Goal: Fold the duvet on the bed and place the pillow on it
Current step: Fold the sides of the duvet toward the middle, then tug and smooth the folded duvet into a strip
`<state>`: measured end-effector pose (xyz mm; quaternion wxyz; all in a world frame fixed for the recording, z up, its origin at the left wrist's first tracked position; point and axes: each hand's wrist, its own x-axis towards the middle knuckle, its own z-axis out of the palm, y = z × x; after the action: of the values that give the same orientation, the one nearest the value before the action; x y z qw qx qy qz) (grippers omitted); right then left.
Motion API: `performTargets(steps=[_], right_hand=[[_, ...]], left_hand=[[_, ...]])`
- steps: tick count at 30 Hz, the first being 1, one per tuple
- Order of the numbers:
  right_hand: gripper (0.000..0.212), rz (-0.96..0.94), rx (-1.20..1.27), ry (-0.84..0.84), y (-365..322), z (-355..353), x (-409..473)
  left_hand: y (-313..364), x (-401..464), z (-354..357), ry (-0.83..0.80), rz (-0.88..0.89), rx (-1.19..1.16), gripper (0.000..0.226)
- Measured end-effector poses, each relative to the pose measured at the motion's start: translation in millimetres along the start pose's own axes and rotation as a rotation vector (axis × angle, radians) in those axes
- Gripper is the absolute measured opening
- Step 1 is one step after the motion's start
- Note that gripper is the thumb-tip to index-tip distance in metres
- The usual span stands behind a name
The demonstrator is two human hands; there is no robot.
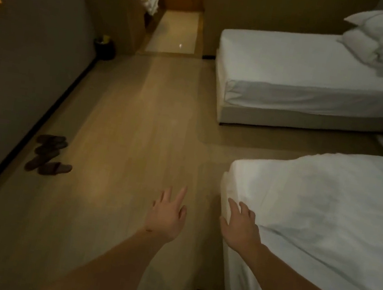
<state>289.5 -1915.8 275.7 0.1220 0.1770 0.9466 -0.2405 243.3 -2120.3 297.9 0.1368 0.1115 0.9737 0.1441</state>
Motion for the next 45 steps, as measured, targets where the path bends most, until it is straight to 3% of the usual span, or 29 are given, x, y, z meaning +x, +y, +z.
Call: performTargets(steps=[12,20,24,31,39,45], right_hand=[[0.065,0.269,0.009,0.146,3.4,-98.6,242.5],[0.064,0.543,0.157,0.33,-32.8,-141.6,371.4],[0.066,0.645,0.213,0.368,-35.6,-164.7,416.9],[0.063,0.853,0.317,0.448,25.9,-202.5,489.4],[0.062,1.02,0.522,0.52,141.1,-236.9,591.0],[0.06,1.214,0.684,0.637,192.3,-255.4,606.9]], left_hand=[[72.8,316.4,-75.3,-0.147,0.338,0.083,0.072],[112.4,520.0,-121.7,-0.184,0.701,0.133,0.058],[140.6,599.4,-134.6,-0.206,0.772,0.162,0.054],[237.0,696.7,-114.3,-0.297,0.954,0.177,0.054],[393.4,797.7,-61.2,-0.419,1.075,0.226,0.059],[500.0,839.1,-24.1,-0.503,1.263,0.345,0.061]])
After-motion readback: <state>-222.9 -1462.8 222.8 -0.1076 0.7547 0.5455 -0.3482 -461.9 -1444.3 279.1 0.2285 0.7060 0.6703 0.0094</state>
